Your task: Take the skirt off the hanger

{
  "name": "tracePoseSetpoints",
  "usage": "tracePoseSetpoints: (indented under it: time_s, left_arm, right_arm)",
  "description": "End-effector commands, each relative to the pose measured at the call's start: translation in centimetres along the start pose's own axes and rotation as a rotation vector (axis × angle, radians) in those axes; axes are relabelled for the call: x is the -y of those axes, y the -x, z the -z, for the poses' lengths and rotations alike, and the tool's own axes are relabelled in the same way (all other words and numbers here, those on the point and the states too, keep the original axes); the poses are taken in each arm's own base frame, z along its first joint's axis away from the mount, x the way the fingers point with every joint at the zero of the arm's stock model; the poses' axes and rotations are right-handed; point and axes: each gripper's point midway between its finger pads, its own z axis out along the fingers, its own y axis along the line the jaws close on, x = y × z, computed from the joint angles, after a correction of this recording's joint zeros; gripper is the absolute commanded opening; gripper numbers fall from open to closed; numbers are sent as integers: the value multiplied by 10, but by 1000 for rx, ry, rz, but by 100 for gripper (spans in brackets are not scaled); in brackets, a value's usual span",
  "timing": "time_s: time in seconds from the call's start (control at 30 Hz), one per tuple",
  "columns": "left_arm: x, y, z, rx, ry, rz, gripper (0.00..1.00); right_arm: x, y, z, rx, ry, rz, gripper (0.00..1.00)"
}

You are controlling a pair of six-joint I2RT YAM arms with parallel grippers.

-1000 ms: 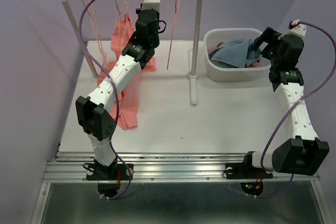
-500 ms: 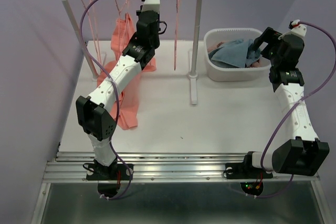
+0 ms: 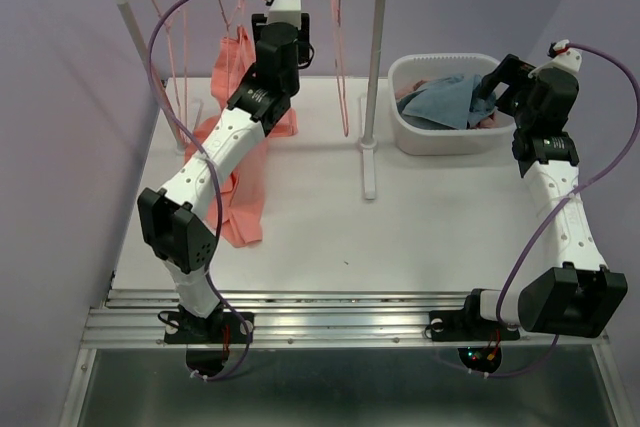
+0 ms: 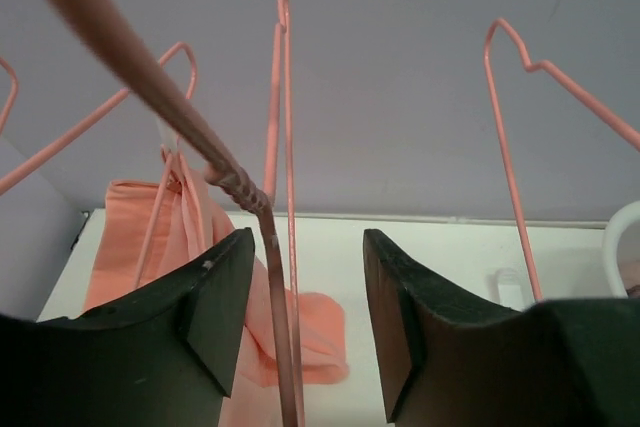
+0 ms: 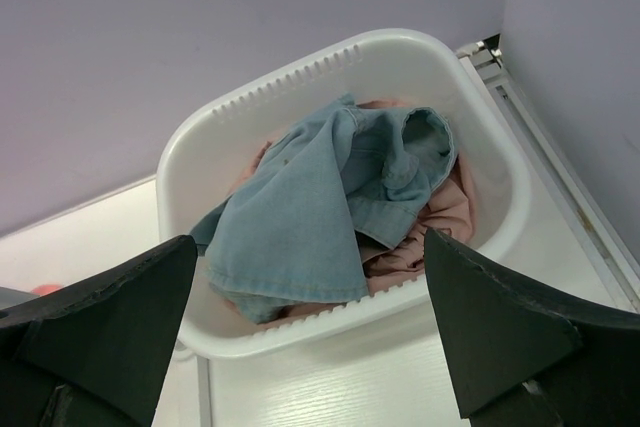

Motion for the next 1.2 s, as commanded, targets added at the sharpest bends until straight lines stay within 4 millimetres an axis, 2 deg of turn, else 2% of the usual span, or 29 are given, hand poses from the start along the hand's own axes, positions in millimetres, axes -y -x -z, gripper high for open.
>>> tracePoseSetpoints:
  time_s: [0.0,0.07,0.1,0.13,0.33,0.37,0.43,0.53,0.57,0.67,0.77,0.8,0.83,0.9,0.93,1.1,1.17]
  left_arm:
    - [-17,49,30,87,-36,84,68]
    - [-11,47,38,74,-80,84,85]
    - [-13,56,47,88,-92,107,88]
    - [-12,57,52,88,-103,111,96]
    - [-13,77,97,98,-217,139,99]
    - [-9,75,104,90,-238,135,99]
    - [-9,90,123,115,-289,149,99]
    - [-19,105,141,139,-305,162,99]
    - [-28,107,144,138,-274,164,99]
    - [-45,102,144,113,-191,154,99]
    - [-63,94,135,74,-112,130,99]
    - [-64,89,130,59,-112,119,99]
    - [-75,87,124,51,-85,145,99]
    - [-77,77,113,31,-95,141,99]
    - [-89,73,104,23,-69,152,99]
    - [-91,48,74,-52,-117,138,99]
    - [-99,47,64,-59,-97,141,99]
  right_arm:
    - [-13,18,9,55,50,-14,100]
    - [-13,18,10,54,52,-13,100]
    - [-14,18,10,56,55,-14,100]
    - [-14,18,11,56,56,-12,100]
    - [-18,20,17,59,82,-13,100]
    - [-18,18,17,54,80,-24,100]
    - [-19,18,21,55,90,-41,100]
    - [-18,14,29,53,93,-48,100]
    - [-17,9,30,44,92,-49,100]
    - [-17,9,39,44,97,-44,100]
    - [-18,11,46,46,100,-46,100]
    - [-18,12,47,47,103,-45,100]
    - [-19,15,49,54,106,-43,100]
    - [-23,13,51,43,132,-40,100]
    - [-24,15,52,46,134,-39,100]
    - [-23,15,53,49,133,-38,100]
    - [-23,13,52,44,134,-36,100]
